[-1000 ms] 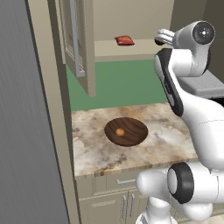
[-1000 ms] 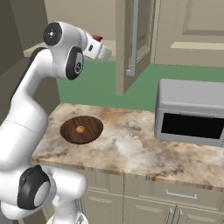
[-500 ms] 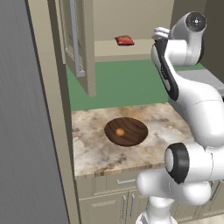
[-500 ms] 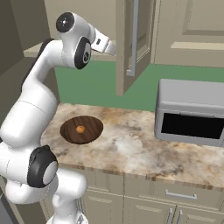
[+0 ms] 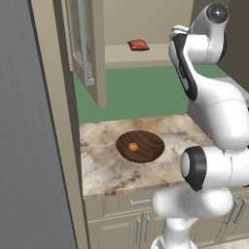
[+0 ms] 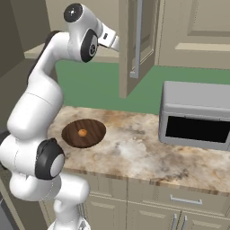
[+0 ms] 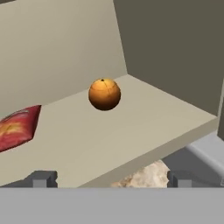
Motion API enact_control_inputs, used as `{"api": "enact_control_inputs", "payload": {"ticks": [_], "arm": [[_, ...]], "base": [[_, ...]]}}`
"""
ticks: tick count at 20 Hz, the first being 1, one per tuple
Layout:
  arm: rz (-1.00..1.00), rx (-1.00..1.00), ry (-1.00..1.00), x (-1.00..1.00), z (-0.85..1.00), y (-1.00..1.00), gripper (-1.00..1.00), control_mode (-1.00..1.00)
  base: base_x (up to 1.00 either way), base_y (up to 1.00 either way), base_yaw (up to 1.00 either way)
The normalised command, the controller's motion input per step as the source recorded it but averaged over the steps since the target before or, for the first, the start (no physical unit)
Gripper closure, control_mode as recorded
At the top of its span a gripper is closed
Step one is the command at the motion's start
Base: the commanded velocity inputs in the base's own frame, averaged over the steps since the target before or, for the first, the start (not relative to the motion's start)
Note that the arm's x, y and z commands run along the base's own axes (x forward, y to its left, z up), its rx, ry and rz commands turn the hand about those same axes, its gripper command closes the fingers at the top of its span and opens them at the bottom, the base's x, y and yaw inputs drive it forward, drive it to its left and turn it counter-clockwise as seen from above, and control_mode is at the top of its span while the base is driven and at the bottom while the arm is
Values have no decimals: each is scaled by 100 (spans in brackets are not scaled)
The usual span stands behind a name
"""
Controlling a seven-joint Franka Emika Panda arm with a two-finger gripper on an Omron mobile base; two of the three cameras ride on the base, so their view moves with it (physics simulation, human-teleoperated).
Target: Open the cabinet. Pick the tangerine and orange from the cabinet and place them into the bowl. Then close the cabinet.
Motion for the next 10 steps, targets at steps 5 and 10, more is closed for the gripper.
{"api": "enact_control_inputs", "payload": {"ticks": [5,10], "arm": [[0,0,-2,16,-3,0,-100,-100],[0,0,0,32,0,-6,-100,-100]], "base": [[0,0,0],[0,0,0]]}}
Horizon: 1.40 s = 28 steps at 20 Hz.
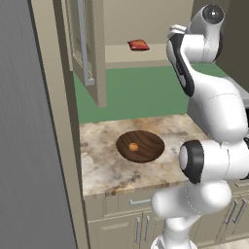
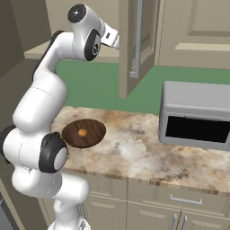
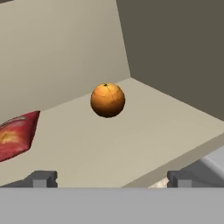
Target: Open the cabinet. Pick the tangerine and orange from the cabinet and place them into the bowl. Then close the cabinet.
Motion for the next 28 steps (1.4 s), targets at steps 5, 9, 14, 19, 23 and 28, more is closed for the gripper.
{"api": "enact_control_inputs", "payload": {"ticks": [5,9,14,19,23,28], "arm": [[2,2,0,41,0,-18,-100,-100],[2,5,0,26,0,-37,-100,-100],[3,1,0,33,0,-22,-100,-100],[1,0,0,40,0,-4,-100,-100],[1,0,0,40,-1,-5,-100,-100],[1,0,0,39,-4,-4,-100,-100]], "base": [[0,0,0],[0,0,0],[0,0,0],[0,0,0],[0,0,0],[0,0,0]]}}
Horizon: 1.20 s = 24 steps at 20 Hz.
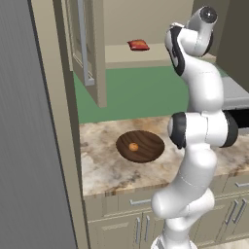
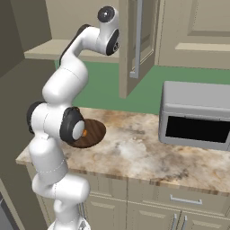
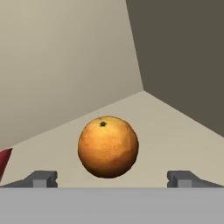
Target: Open the cabinet. Pick the tangerine and orange from the cabinet and place them into the bowl. Then close the cabinet.
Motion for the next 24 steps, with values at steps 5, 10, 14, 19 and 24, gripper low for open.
{"api": "enact_control_inputs", "payload": {"ticks": [5,10,14,19,24], "arm": [[1,0,0,28,-11,-12,-100,-100],[0,0,0,16,-18,-17,-100,-100],[0,0,0,26,-16,-3,-100,-100],[0,0,0,30,-4,0,-100,-100],[0,0,0,31,-12,0,-100,-100]], "base": [[0,0,0],[0,0,0],[0,0,0],[0,0,0],[0,0,0]]}}
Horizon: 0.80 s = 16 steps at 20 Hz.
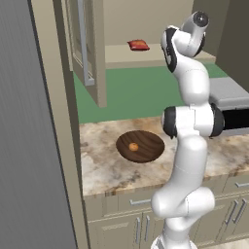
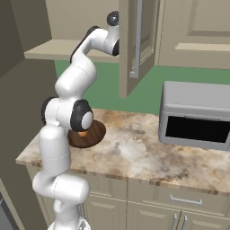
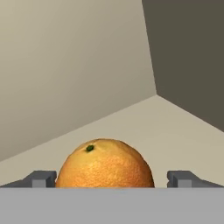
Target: Open the cabinet. Pick the tangerine and orange from the cabinet and place them into the bowl. Then close the cabinet.
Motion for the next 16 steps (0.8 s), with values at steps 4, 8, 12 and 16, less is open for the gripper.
{"api": "enact_control_inputs", "payload": {"ticks": [4,8,12,16], "arm": [[0,0,0,16,-35,0,-100,-100],[0,0,0,14,-49,0,100,-100],[0,0,0,8,-25,0,100,-100],[0,0,0,0,0,0,100,-100]], "base": [[0,0,0],[0,0,0],[0,0,0],[0,0,0]]}}
